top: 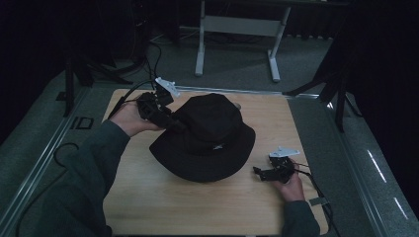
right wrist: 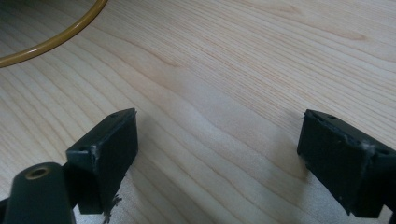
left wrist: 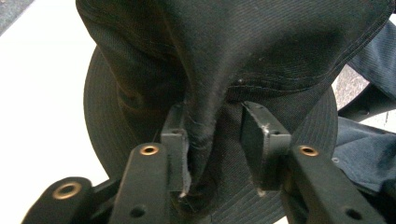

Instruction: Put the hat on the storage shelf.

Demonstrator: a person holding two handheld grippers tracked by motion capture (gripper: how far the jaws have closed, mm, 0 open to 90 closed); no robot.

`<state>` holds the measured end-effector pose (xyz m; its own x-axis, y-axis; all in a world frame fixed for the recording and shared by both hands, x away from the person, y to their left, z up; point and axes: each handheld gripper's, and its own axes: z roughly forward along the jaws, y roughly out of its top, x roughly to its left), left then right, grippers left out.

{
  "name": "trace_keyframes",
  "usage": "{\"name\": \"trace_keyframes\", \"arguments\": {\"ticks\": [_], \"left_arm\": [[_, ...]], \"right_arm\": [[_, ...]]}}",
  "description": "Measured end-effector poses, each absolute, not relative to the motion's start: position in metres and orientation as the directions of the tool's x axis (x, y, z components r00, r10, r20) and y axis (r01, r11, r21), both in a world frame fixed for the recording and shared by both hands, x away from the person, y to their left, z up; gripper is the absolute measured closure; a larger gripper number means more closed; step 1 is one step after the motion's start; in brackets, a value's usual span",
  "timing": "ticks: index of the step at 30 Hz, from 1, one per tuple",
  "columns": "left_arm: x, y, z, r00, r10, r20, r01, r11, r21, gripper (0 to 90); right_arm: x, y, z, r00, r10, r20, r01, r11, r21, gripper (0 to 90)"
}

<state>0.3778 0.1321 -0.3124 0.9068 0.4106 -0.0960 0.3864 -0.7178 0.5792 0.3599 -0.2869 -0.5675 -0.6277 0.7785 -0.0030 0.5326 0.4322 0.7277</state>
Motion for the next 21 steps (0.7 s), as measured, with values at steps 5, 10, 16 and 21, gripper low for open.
{"name": "trace_keyframes", "arguments": {"ticks": [5, 10, 16, 21], "left_arm": [[0.374, 0.135, -0.309, 0.906, 0.41, -0.1, 0.383, -0.697, 0.606, 48.4], [0.371, 0.143, -0.304, 0.908, 0.407, -0.1, 0.373, -0.678, 0.633, 43.1], [0.367, 0.155, -0.299, 0.901, 0.423, -0.096, 0.376, -0.651, 0.659, 39.7], [0.364, 0.164, -0.295, 0.893, 0.441, -0.086, 0.378, -0.631, 0.677, 38.1]], "right_arm": [[0.36, -0.287, -0.568, -0.628, 0.778, -0.002, 0.532, 0.432, 0.728, 12.2], [0.36, -0.287, -0.567, -0.628, 0.778, -0.002, 0.533, 0.432, 0.728, 12.2], [0.36, -0.287, -0.568, -0.628, 0.778, -0.002, 0.532, 0.432, 0.728, 12.2], [0.36, -0.287, -0.568, -0.629, 0.778, -0.003, 0.532, 0.433, 0.728, 12.2]]}}
